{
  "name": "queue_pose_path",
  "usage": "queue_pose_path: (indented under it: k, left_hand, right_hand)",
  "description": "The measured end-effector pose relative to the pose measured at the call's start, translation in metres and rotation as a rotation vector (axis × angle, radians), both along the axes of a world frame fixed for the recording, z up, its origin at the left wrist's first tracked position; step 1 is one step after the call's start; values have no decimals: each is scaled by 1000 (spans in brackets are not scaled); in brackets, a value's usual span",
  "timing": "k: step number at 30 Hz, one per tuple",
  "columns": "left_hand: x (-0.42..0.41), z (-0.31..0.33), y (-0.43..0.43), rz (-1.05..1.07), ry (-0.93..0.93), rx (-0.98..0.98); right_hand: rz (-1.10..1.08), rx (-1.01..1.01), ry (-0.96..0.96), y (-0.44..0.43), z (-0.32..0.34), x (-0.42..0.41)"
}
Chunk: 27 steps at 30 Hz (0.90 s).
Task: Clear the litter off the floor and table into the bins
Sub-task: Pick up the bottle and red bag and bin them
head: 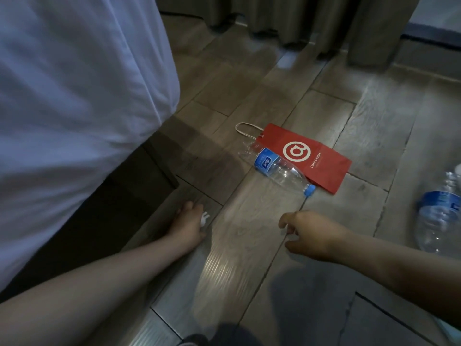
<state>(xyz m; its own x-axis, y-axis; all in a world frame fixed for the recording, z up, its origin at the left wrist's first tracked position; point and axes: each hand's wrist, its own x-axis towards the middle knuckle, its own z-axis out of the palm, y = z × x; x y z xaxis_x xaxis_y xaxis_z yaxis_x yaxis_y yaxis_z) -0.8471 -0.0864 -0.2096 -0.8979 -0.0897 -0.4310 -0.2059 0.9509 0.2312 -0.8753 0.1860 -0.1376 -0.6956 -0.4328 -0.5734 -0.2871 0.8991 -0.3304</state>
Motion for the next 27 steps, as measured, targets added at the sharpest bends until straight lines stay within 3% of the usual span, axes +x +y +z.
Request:
queue_pose_path:
  k: [7,19,22,27]
  left_hand:
    - [-7,1,41,-110,25,59]
    - [-33,7,144,-494,69,143]
    - [-49,11,146,-544,202,21]
    - [-84,7,152,-625,259,-205]
  right_hand:
    - [-68,19,-29,46,-10,7]
    - [-206,38,-21,113,-24,11]
    - [-238,43,1,126,-26,5]
    - [-310,35,20,145,-34,3]
